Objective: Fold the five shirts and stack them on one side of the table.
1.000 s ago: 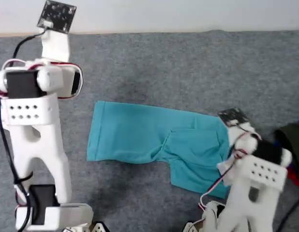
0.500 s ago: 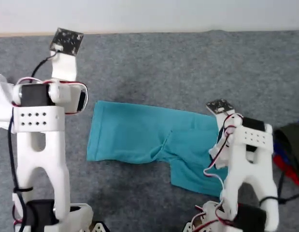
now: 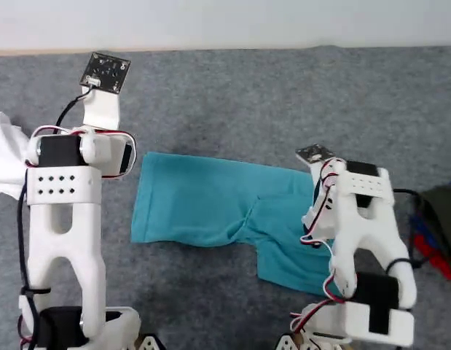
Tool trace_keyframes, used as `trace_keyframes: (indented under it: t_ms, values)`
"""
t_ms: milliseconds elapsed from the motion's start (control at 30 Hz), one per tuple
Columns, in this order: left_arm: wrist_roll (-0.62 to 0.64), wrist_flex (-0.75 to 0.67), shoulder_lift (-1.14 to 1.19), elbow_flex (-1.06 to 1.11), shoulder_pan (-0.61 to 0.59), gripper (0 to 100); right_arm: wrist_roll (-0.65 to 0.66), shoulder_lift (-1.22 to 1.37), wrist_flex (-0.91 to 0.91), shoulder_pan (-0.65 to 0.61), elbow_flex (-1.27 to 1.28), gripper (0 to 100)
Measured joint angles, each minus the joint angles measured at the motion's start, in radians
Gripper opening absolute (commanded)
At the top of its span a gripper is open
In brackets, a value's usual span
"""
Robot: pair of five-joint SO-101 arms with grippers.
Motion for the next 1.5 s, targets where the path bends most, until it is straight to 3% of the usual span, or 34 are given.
trace_keyframes:
  t_ms: [100, 267, 600, 767, 900, 1267, 1500]
  values:
    - [-0.006, -0.023, 0.000, 0.018, 0.000, 0, -0.002, 0.028, -0.008, 0.002, 0.000, 23.9]
    - [-0.006, -0.037, 0.000, 0.032, 0.000, 0, -0.002, 0.040, -0.009, 0.003, 0.000, 12.3]
    - [-0.006, -0.041, 0.000, 0.032, 0.000, 0, -0.002, 0.040, -0.002, 0.000, 0.000, 12.6]
    - [-0.006, -0.041, 0.000, 0.032, 0.000, 0, -0.002, 0.040, 0.003, 0.002, 0.000, 0.8]
    - [-0.006, -0.041, 0.000, 0.032, 0.000, 0, 0.055, 0.040, 0.014, 0.002, 0.000, 1.0]
    - [-0.061, -0.041, 0.000, 0.034, 0.000, 0, 0.270, 0.040, 0.038, 0.226, 0.000, 1.1]
    - [-0.061, -0.041, 0.000, 0.034, 0.000, 0, 0.311, 0.040, 0.038, 0.272, 0.000, 1.1]
